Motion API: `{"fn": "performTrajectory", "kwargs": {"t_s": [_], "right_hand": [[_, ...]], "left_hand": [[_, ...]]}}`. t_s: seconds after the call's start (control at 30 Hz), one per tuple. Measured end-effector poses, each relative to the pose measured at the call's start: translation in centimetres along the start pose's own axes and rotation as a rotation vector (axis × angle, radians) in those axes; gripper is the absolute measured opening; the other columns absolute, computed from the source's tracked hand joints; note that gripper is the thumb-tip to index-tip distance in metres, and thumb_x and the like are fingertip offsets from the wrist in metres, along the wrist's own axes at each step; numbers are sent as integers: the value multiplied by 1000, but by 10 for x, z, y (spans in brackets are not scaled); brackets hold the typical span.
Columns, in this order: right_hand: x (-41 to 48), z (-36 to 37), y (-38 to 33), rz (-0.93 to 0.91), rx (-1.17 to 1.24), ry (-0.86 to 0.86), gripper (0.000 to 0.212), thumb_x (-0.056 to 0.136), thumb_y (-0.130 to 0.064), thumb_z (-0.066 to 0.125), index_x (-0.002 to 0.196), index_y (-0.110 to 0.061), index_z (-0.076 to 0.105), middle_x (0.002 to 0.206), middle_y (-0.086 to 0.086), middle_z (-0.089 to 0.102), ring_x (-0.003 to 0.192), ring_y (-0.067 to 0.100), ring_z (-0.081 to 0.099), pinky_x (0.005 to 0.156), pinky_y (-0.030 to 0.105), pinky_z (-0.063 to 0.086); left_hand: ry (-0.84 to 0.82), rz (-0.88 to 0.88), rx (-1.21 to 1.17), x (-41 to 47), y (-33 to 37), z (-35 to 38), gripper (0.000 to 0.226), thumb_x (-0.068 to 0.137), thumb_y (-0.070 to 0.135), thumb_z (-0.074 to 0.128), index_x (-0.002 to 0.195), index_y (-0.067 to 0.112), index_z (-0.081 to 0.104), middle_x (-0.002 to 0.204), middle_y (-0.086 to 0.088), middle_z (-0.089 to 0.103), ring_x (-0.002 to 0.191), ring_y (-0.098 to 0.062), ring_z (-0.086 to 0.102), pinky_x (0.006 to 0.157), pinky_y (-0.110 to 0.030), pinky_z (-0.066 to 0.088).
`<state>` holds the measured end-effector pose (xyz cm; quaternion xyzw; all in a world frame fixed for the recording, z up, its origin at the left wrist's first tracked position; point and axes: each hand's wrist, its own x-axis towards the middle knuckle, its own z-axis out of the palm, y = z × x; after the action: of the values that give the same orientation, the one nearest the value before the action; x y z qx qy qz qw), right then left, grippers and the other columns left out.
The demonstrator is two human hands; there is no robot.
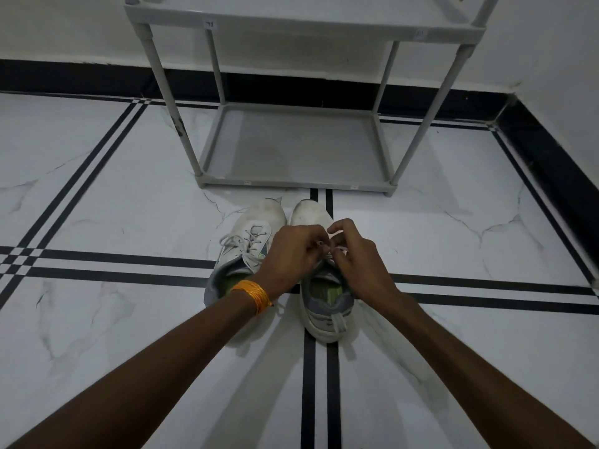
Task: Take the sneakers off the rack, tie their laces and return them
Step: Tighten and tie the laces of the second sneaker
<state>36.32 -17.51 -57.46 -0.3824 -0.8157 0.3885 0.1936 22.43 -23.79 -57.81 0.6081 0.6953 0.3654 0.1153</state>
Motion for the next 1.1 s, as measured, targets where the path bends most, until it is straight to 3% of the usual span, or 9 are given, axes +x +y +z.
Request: {"fn": "performTrajectory", "kwargs": {"t_s": [0.2,0.27,0.33,0.4,0.47,0.6,0.77,0.93,1.1], "right_hand": [[0,2,-2,-7,-35,43,14,99,-8,49,110,-13,43,93,5,62,79,20,62,64,8,44],[-1,0,-1,-37,-36,86,10,97,-7,49,100,-14,43,86,3,60,74,20,60,60,17,45],[-1,-2,-1,-53,-24,103,9,96,-8,50,96,-15,45,83,2,61,73,18,60,61,23,48],[0,-3,-1,-66,-19,100,8,95,-7,52,94,-15,50,84,2,63,75,15,61,66,24,51],[2,-5,0,-105,-31,92,8,92,-6,56,94,-14,56,89,2,65,81,14,61,72,23,53],[2,-14,8,-281,-224,66,16,84,-23,68,98,-15,66,103,2,64,96,16,55,83,24,44],[4,-23,7,-439,-450,64,17,84,-25,63,86,-10,70,90,6,66,84,24,54,73,30,38],[8,-23,6,-407,-357,50,16,91,-25,59,84,-11,61,85,4,60,81,18,49,72,29,38],[4,-20,9,-369,-281,10,15,91,-22,61,83,-10,59,82,0,57,78,16,48,69,23,36]], "left_hand": [[-159,47,306,6,5,1,20,95,17,56,100,7,72,91,-12,70,84,-26,61,71,-30,42],[-211,-74,161,8,8,-3,21,95,16,54,93,4,71,85,-13,68,76,-23,59,65,-26,38],[-338,-375,-241,14,3,-8,25,97,16,53,91,0,70,78,-10,64,69,-18,55,65,-25,40],[-418,-627,-573,17,-2,-11,25,97,17,55,91,-2,69,72,-7,59,67,-15,51,65,-26,42],[-432,-734,-712,17,-5,-10,22,96,16,56,88,0,69,66,-4,56,62,-13,48,60,-24,40],[-391,-801,-787,17,-4,-9,21,95,14,57,92,-1,71,65,-3,58,59,-9,50,58,-21,41],[-384,-754,-768,18,-4,-14,23,93,11,60,100,-9,69,74,-9,65,63,-10,57,57,-18,48],[-370,-855,-932,22,-1,-24,16,91,6,62,98,-5,71,78,-13,72,63,-13,66,51,-16,52],[-364,-1030,-1024,25,2,-28,21,85,-5,62,105,-9,68,86,-21,73,72,-20,70,59,-21,59]]}}
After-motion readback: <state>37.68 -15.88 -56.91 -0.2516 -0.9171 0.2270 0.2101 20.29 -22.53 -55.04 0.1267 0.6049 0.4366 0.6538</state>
